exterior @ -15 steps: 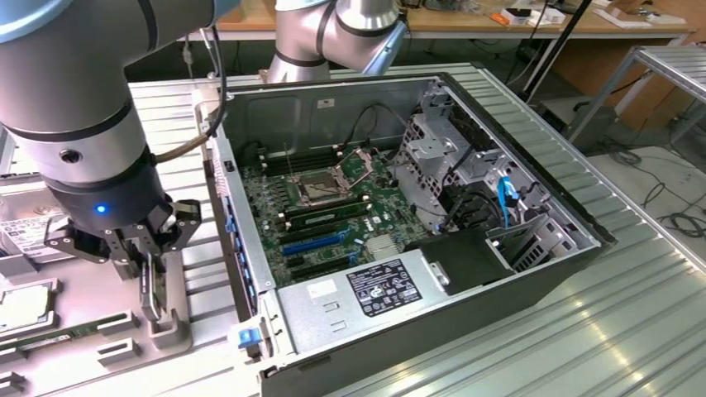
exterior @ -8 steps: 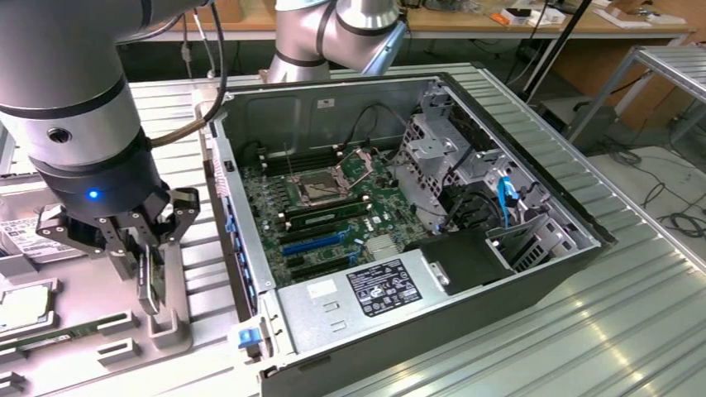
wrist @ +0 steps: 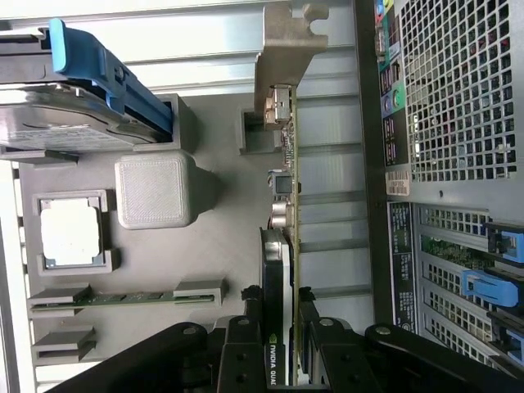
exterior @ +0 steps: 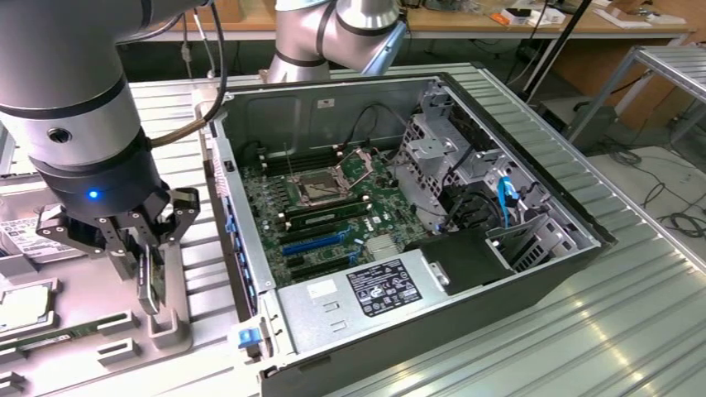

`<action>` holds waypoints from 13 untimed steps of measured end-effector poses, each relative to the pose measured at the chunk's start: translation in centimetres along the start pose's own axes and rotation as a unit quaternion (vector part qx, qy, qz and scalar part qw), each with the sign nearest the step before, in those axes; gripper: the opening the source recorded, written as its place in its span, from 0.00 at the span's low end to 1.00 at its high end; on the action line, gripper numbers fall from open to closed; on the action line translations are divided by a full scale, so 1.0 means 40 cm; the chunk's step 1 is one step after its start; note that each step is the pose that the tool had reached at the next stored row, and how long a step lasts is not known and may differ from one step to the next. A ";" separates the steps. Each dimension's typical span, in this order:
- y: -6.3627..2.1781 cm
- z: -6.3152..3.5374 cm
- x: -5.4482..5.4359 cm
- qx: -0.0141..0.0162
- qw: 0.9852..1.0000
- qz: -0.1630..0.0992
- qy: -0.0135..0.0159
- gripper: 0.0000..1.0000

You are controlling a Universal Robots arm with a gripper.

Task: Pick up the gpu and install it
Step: 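Pick up the gpu and move the gpu toward the slot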

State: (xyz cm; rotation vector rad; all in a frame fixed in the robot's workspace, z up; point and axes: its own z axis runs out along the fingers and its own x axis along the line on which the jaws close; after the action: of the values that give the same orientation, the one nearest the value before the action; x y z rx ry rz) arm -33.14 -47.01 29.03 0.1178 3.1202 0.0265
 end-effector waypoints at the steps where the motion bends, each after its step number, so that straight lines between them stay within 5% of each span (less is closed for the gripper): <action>1: 0.000 0.000 0.000 0.000 1.000 0.000 0.000 0.27; 13: 0.000 -0.026 0.000 0.000 1.000 0.000 0.000 0.27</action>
State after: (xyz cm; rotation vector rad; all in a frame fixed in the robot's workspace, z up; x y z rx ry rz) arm -33.14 -47.01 30.08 0.1178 3.1201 0.0265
